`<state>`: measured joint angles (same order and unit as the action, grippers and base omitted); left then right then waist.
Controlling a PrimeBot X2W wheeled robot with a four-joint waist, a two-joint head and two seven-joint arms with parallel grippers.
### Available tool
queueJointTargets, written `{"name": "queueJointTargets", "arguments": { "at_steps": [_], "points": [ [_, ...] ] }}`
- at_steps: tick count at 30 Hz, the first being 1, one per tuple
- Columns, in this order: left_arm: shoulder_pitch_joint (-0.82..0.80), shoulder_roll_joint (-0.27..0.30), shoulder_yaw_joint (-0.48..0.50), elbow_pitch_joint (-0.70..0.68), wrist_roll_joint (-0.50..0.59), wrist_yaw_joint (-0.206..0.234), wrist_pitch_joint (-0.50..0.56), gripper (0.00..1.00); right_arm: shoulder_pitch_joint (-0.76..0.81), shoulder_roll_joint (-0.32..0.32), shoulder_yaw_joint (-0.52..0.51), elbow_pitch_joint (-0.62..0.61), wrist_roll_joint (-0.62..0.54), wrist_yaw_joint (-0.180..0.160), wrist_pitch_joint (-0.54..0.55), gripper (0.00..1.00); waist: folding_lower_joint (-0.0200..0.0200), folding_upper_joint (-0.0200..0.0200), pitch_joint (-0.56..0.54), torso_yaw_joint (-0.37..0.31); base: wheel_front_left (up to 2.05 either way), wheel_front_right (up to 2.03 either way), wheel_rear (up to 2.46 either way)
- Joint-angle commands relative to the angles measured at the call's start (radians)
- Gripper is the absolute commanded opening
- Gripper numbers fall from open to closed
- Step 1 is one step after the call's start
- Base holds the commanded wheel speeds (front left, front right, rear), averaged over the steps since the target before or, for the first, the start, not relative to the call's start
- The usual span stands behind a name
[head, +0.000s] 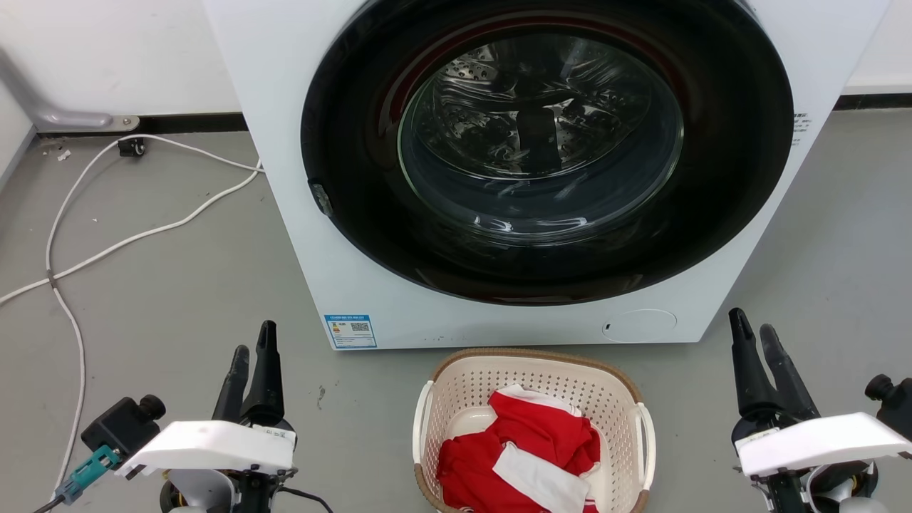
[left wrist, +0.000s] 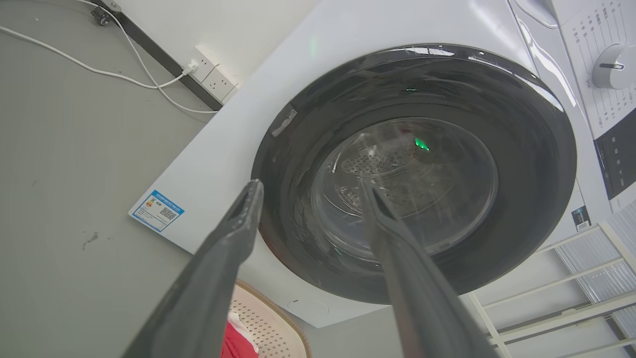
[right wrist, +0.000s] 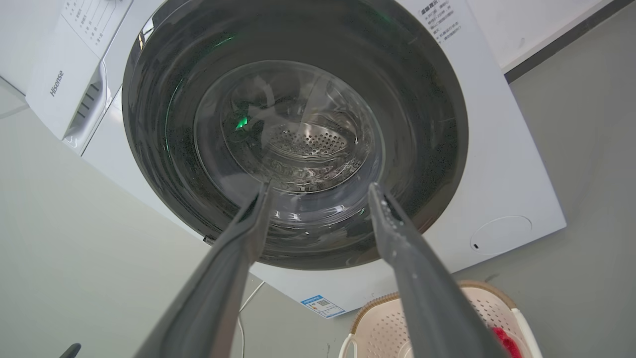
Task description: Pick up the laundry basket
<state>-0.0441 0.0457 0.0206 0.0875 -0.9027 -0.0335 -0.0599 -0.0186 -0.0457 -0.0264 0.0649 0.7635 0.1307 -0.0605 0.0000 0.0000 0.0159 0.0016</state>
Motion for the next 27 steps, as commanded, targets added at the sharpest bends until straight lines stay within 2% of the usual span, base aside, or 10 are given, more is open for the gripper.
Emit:
{"name": "queueJointTargets", "arguments": {
  "at_steps": [1, 27],
  "points": [
    [-0.001, 0.004, -0.004, -0.024, 0.041, 0.007, -0.012, 1.00, -0.002, -0.003, 0.002, -0.025, -0.045, 0.000, -0.012, 1.00, 0.0000, 0.0000, 0.001, 0.000, 0.00, 0.00, 0.00],
    [0.029, 0.005, -0.041, -0.082, 0.389, 0.039, -0.093, 1.00, 0.034, -0.005, 0.021, -0.072, -0.430, 0.000, -0.092, 1.00, 0.0000, 0.0000, 0.014, 0.002, 0.00, 0.00, 0.00]
  ]
}}
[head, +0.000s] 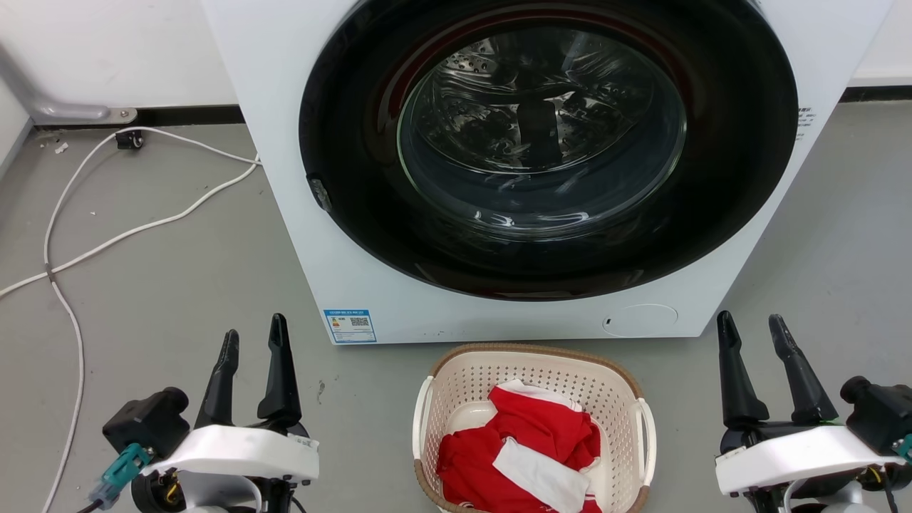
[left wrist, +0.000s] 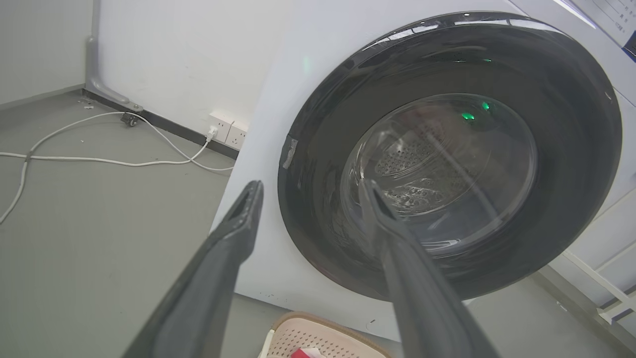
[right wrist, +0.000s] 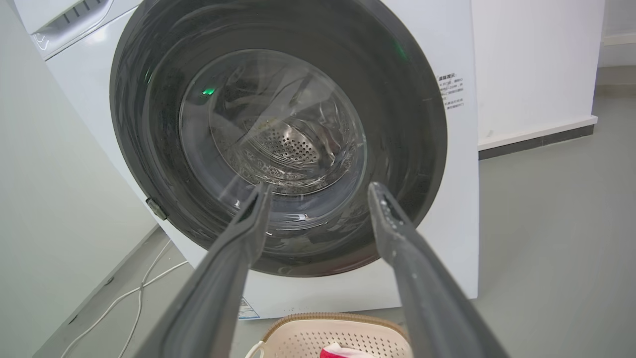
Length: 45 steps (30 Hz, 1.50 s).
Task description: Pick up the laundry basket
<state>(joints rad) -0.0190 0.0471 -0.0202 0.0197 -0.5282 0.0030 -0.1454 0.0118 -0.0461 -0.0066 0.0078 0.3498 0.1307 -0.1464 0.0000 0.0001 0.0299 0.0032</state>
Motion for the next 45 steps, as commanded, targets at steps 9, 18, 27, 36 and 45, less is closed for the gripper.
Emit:
{"name": "queueJointTargets", "arguments": {
  "at_steps": [9, 18, 27, 36, 45],
  "points": [
    [0.015, 0.004, -0.008, -0.009, 0.107, 0.014, -0.030, 1.00, 0.017, -0.005, 0.004, -0.025, -0.121, 0.000, -0.028, 1.00, 0.0000, -0.0001, -0.002, -0.001, 0.00, 0.00, 0.00],
    [0.027, 0.004, -0.016, -0.011, 0.193, 0.024, -0.051, 1.00, 0.030, -0.005, 0.005, -0.032, -0.217, 0.000, -0.051, 1.00, 0.0000, -0.0001, -0.003, -0.001, 0.00, 0.00, 0.00],
    [0.036, 0.004, -0.025, -0.014, 0.271, 0.034, -0.071, 1.00, 0.041, -0.005, 0.003, -0.039, -0.300, 0.000, -0.070, 1.00, 0.0000, -0.0001, -0.003, 0.001, 0.00, 0.00, 0.00],
    [0.047, 0.004, -0.031, -0.020, 0.339, 0.039, -0.088, 1.00, 0.053, -0.006, 0.001, -0.042, -0.365, 0.000, -0.086, 1.00, 0.0000, -0.0001, -0.002, 0.002, 0.00, 0.00, 0.00],
    [0.055, 0.004, -0.032, -0.023, 0.408, 0.044, -0.106, 1.00, 0.059, -0.006, -0.001, -0.045, -0.426, 0.000, -0.104, 1.00, 0.0000, -0.0001, 0.002, 0.001, 0.00, 0.00, 0.00]
  ]
}}
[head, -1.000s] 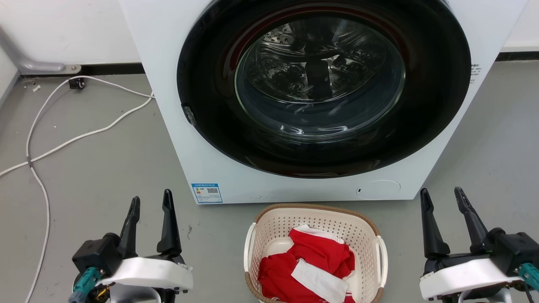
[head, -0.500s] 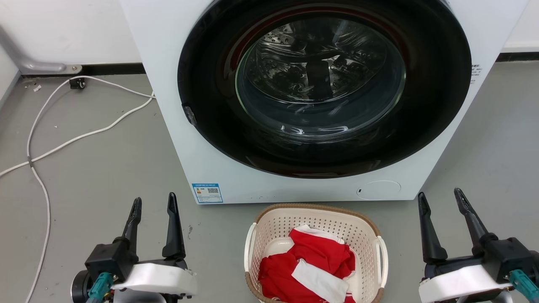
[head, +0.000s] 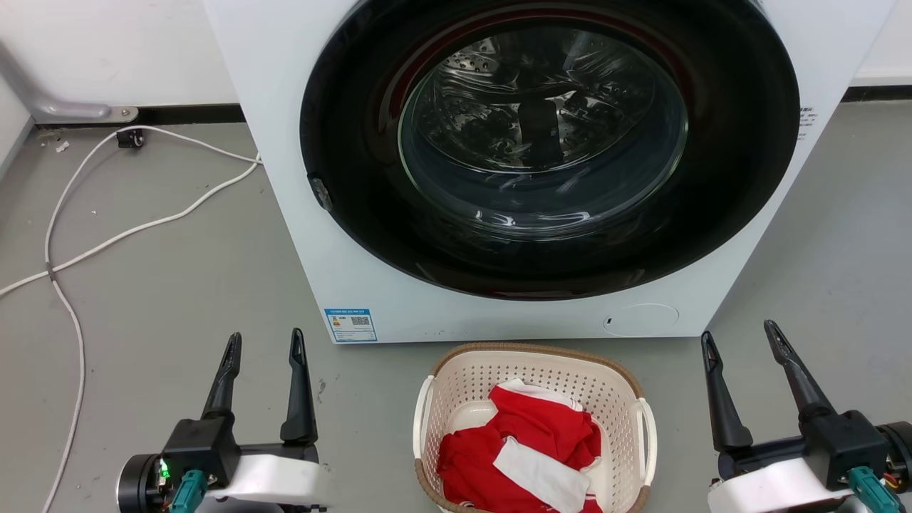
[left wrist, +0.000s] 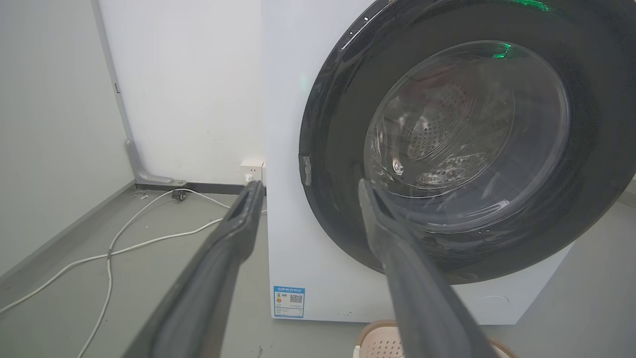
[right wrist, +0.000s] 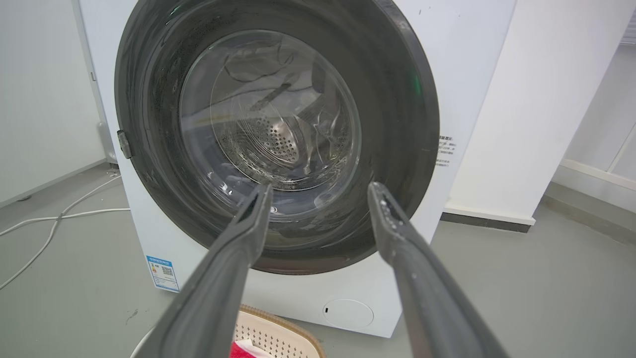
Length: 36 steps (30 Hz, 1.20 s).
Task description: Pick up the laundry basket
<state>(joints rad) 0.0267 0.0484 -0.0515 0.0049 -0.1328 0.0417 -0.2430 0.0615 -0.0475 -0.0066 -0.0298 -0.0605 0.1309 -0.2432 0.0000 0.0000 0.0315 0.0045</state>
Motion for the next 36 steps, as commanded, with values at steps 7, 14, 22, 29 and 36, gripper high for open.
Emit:
{"name": "queueJointTargets", "arguments": {
  "at_steps": [7, 14, 22, 29, 36],
  "points": [
    [0.014, 0.003, 0.000, -0.012, 0.053, 0.001, -0.019, 1.00, 0.014, -0.005, -0.004, -0.016, -0.058, 0.000, -0.019, 1.00, 0.0000, 0.0000, 0.004, 0.001, 0.00, 0.00, 0.00],
    [0.016, 0.003, 0.003, -0.006, 0.063, -0.001, -0.023, 1.00, 0.014, -0.005, -0.007, -0.012, -0.036, 0.000, -0.023, 1.00, 0.0000, 0.0000, 0.003, 0.002, 0.00, 0.00, 0.00],
    [0.019, 0.003, 0.004, -0.004, 0.066, 0.006, -0.023, 1.00, 0.015, -0.005, -0.010, 0.005, 0.004, 0.000, -0.023, 1.00, 0.0000, 0.0000, 0.003, 0.000, 0.00, 0.00, 0.00],
    [0.021, 0.003, 0.002, -0.002, 0.067, 0.011, -0.023, 1.00, 0.013, -0.004, -0.010, 0.014, 0.019, 0.000, -0.023, 1.00, 0.0000, 0.0000, 0.004, -0.001, 0.00, 0.00, 0.00],
    [0.023, 0.003, 0.000, 0.001, 0.062, 0.012, -0.023, 1.00, 0.015, -0.004, -0.007, 0.013, 0.021, 0.000, -0.023, 1.00, 0.0000, 0.0000, 0.004, 0.000, 0.00, 0.00, 0.00]
  ]
}}
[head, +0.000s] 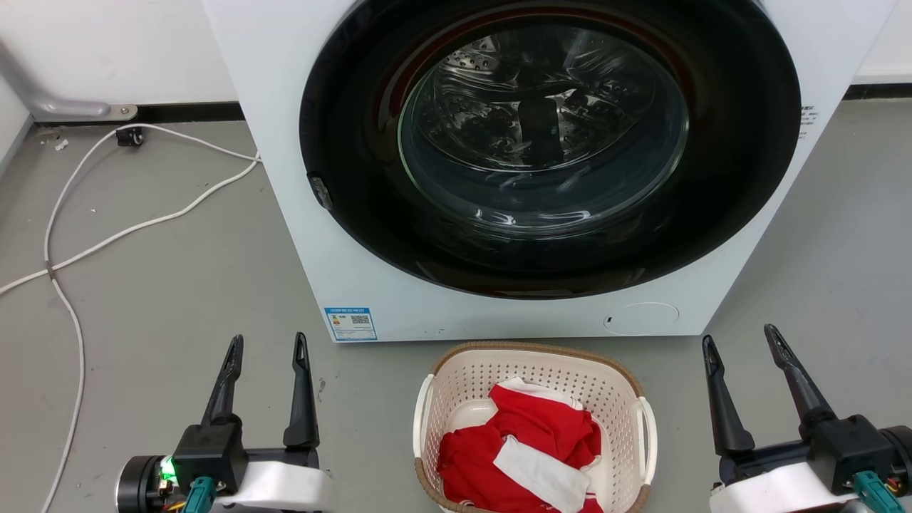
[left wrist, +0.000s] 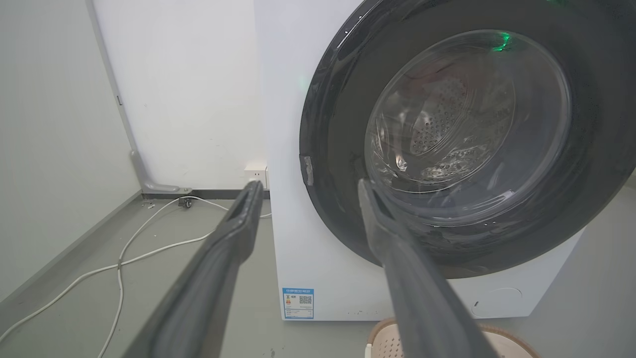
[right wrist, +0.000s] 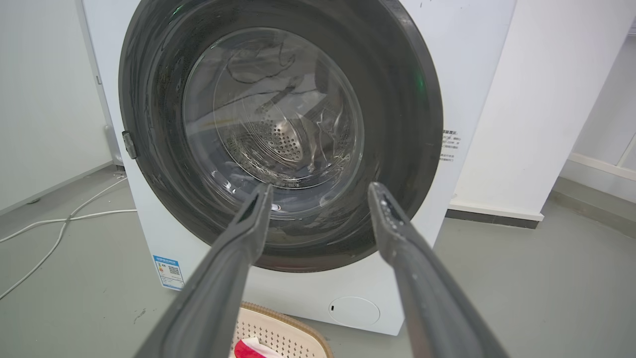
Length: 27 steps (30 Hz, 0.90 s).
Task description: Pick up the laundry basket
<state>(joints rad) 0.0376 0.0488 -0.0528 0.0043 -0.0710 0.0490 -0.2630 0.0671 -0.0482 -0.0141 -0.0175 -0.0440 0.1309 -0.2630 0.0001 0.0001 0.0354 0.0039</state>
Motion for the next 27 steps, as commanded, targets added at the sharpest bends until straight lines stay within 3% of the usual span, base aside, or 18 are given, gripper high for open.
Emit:
{"name": "queueJointTargets", "arguments": {
  "at_steps": [1, 15, 27],
  "points": [
    [0.012, 0.003, 0.001, 0.002, -0.001, 0.006, -0.003, 1.00, 0.010, -0.004, 0.001, 0.000, 0.004, 0.000, -0.003, 1.00, -0.0001, -0.0001, 0.000, 0.000, 0.00, 0.00, 0.00],
    [-0.047, 0.003, -0.001, 0.055, -0.012, -0.022, -0.003, 1.00, -0.032, -0.004, -0.010, 0.027, -0.014, 0.000, -0.003, 1.00, -0.0001, -0.0001, 0.032, -0.010, 0.00, 0.00, 0.00],
    [-0.262, 0.003, -0.025, 0.287, -0.006, -0.073, -0.003, 1.00, -0.204, -0.003, 0.003, 0.197, -0.067, 0.000, -0.003, 1.00, -0.0001, -0.0001, 0.225, -0.026, 0.00, 0.00, 0.00]
  ]
}}
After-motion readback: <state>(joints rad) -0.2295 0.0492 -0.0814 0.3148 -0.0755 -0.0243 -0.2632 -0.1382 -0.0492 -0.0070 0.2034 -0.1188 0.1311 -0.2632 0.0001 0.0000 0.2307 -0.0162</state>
